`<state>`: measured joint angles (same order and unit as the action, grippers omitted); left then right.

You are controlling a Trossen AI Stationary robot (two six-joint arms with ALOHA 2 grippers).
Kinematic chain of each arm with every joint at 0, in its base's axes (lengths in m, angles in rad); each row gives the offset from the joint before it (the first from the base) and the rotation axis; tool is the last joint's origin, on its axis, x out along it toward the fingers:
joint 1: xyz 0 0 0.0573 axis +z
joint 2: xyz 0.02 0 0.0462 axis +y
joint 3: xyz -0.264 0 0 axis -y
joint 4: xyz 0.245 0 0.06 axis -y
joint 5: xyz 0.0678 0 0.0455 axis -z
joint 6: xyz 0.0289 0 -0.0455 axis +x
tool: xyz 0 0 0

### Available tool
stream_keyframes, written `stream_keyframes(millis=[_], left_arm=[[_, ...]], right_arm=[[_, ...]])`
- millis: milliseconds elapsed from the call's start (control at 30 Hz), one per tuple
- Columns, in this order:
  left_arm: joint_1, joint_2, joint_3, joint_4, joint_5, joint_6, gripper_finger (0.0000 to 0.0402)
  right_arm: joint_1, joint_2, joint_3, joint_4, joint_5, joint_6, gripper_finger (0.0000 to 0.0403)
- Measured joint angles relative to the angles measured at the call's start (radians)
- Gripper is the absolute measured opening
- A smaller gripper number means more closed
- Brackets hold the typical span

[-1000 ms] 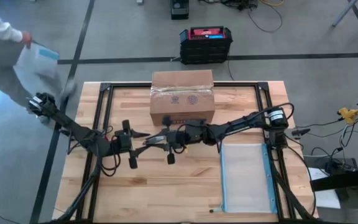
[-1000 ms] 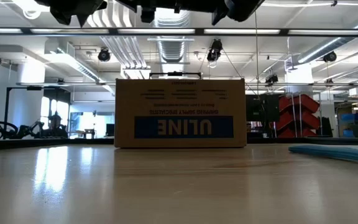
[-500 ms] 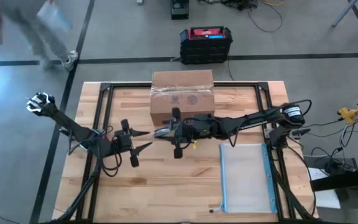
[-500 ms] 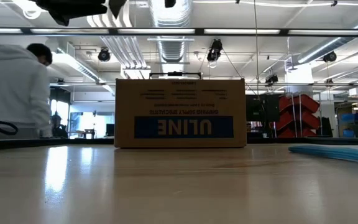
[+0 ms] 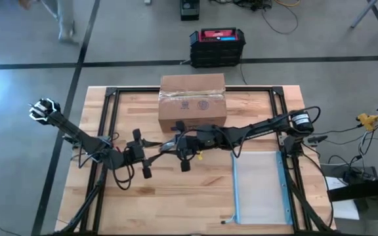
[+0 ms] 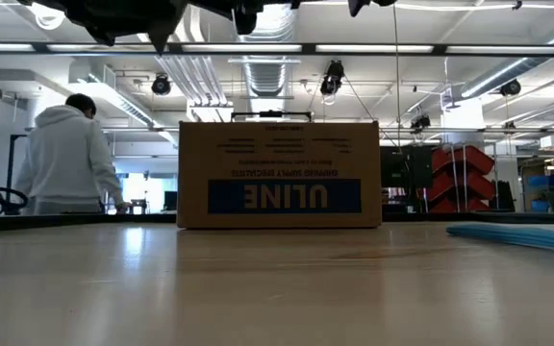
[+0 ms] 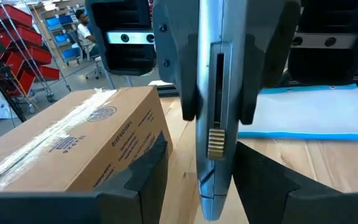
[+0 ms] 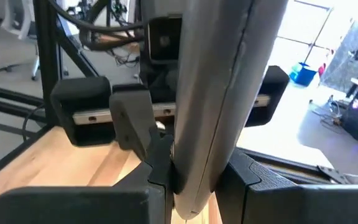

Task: Unpack boxes
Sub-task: Open the cardboard box using a gray knife

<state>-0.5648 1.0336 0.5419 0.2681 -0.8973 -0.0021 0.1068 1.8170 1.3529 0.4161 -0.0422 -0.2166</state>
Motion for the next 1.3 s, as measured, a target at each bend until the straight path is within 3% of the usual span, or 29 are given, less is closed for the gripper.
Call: stream_keyframes(millis=[200, 400, 600, 767, 900, 1000, 1233, 1300], left_arm=[[0.005, 0.000, 0.000, -0.005, 0.045, 0.001, 0.0124], [0.017, 0.000, 0.000, -0.008, 0.090, 0.009, 0.0031], [0.019, -0.004, 0.000, 0.015, 0.100, 0.024, 0.0031], [0.021, -0.008, 0.000, 0.046, 0.091, 0.053, 0.0031], [0.021, -0.007, 0.000, 0.055, 0.091, 0.058, 0.0031], [0.021, -0.007, 0.000, 0.058, 0.091, 0.064, 0.0031], [0.025, -0.007, 0.000, 0.115, 0.128, 0.096, 0.0031], [0.027, -0.007, 0.000, 0.118, 0.131, 0.098, 0.0031]], right_arm=[[0.002, 0.001, 0.000, 0.023, -0.012, -0.001, 0.0059], [0.001, 0.001, 0.000, 0.027, -0.023, -0.008, 0.0059], [0.002, 0.000, 0.001, 0.029, -0.024, -0.005, 0.0061], [0.002, 0.000, 0.002, 0.022, -0.014, 0.013, 0.0134], [0.002, 0.001, 0.002, 0.025, -0.010, 0.006, 0.0157], [-0.001, 0.001, 0.002, 0.027, -0.010, 0.008, 0.0141], [-0.002, 0.001, 0.002, 0.032, -0.014, 0.011, 0.0057], [-0.002, 0.000, 0.002, 0.034, -0.014, 0.008, 0.0054]])
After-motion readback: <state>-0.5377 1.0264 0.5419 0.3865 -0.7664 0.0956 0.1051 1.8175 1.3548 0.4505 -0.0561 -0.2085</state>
